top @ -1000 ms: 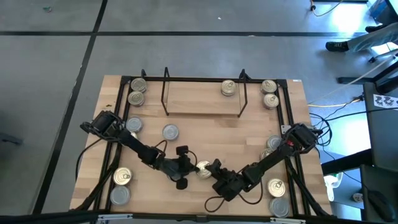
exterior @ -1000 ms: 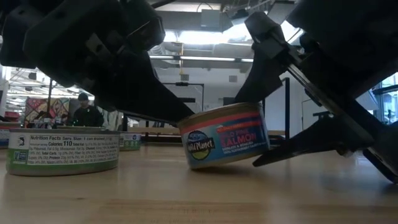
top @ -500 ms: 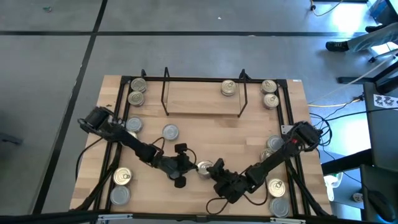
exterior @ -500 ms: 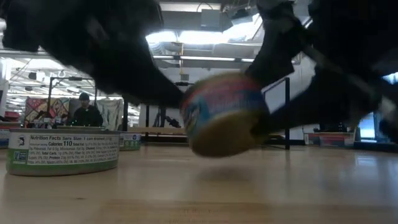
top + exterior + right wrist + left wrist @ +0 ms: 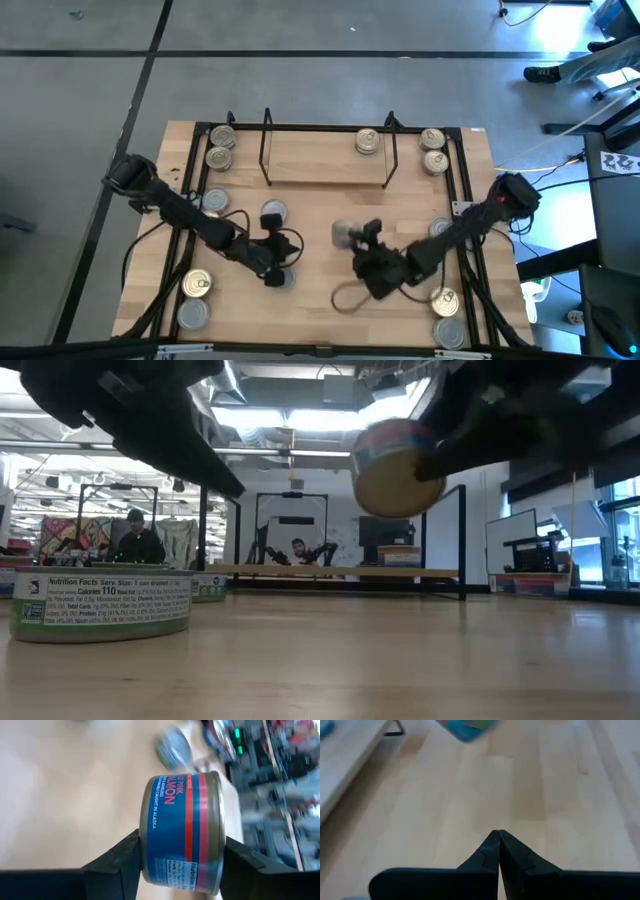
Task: Stack canned seafood by type on shelf
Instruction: Stack the blue pink tuna can on top of the other blue pink tuna can on the shelf
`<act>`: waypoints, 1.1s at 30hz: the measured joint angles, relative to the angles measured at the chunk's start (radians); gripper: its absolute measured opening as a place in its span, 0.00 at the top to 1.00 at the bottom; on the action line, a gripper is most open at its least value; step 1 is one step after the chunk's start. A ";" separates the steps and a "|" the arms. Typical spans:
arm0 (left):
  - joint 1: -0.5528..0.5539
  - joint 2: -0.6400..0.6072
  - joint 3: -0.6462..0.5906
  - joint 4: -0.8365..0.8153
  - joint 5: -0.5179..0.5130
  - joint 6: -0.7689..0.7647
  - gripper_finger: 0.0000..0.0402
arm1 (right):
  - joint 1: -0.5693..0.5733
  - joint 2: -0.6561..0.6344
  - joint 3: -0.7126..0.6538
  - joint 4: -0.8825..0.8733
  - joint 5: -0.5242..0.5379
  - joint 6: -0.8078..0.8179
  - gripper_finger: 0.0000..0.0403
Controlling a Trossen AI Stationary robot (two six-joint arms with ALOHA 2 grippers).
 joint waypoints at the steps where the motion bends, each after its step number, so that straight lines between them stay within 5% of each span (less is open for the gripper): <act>1: 0.000 -0.005 0.000 -0.018 -0.005 0.000 1.00 | -0.022 -0.012 0.000 -0.021 0.002 0.011 0.52; 21: 0.093 -0.097 0.001 -0.271 0.099 0.143 1.00 | -0.665 -0.088 0.055 -0.103 -0.061 -0.229 0.52; 33: 0.177 -0.157 0.002 -0.320 0.098 0.272 1.00 | -0.925 -0.088 0.087 -0.101 -0.264 -0.274 0.52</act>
